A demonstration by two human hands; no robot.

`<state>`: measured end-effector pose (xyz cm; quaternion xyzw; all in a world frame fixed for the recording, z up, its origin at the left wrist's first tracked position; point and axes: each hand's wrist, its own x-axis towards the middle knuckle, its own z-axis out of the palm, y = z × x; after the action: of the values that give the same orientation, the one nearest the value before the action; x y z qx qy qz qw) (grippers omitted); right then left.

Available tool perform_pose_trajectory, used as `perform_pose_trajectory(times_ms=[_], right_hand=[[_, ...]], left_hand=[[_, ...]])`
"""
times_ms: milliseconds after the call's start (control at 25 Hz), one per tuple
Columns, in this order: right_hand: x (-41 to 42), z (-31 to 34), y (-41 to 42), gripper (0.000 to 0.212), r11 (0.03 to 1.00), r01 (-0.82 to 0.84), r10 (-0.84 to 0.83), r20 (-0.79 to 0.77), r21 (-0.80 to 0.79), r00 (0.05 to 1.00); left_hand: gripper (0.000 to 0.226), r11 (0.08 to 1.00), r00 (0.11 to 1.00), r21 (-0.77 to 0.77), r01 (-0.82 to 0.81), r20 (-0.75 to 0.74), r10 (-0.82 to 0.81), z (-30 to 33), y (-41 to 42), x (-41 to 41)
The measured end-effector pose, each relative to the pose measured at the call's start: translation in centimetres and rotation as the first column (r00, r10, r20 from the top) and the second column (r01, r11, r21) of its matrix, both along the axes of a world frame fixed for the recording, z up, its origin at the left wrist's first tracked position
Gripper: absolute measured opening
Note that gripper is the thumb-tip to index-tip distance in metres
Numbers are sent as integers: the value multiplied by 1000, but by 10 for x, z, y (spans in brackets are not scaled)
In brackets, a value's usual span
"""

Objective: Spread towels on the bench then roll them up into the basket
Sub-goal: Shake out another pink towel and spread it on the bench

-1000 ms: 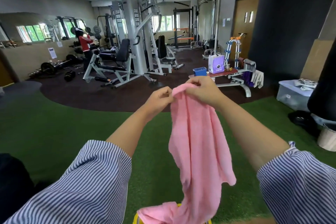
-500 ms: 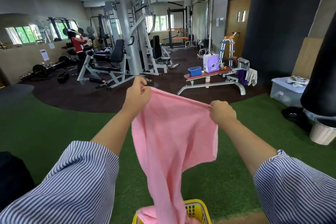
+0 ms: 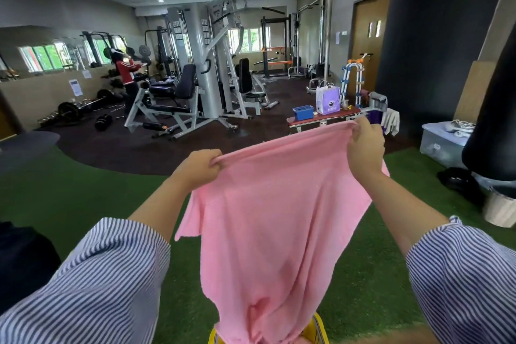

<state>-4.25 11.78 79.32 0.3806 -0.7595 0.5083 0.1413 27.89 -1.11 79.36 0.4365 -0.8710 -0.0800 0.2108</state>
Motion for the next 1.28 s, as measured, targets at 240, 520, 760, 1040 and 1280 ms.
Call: perform_pose_trajectory(times_ms=[240,520,760,1040,1280], right_hand=[[-22,-15,37,26,986,165,-160,130,-30,979],[-37,-43,89,17,988,-62,86,-166,145,982],[-122,-64,171,26,934,8,119,-331,358,936],[-254,-68,249,17,968,145,-126,-106,207,986],[-346,-94,244,12,911,148,-125,-85,384,989]], left_hand=[[28,999,997,26,-19,-71,21,-17,10,-26],[14,989,920,3,146,-369,-134,-17,75,-147],[17,922,867,82,379,-379,-323,-40,148,-274],[25,863,800,154,482,-478,-362,-49,240,-446],[25,808,798,349,474,-558,-227,-88,256,-535]])
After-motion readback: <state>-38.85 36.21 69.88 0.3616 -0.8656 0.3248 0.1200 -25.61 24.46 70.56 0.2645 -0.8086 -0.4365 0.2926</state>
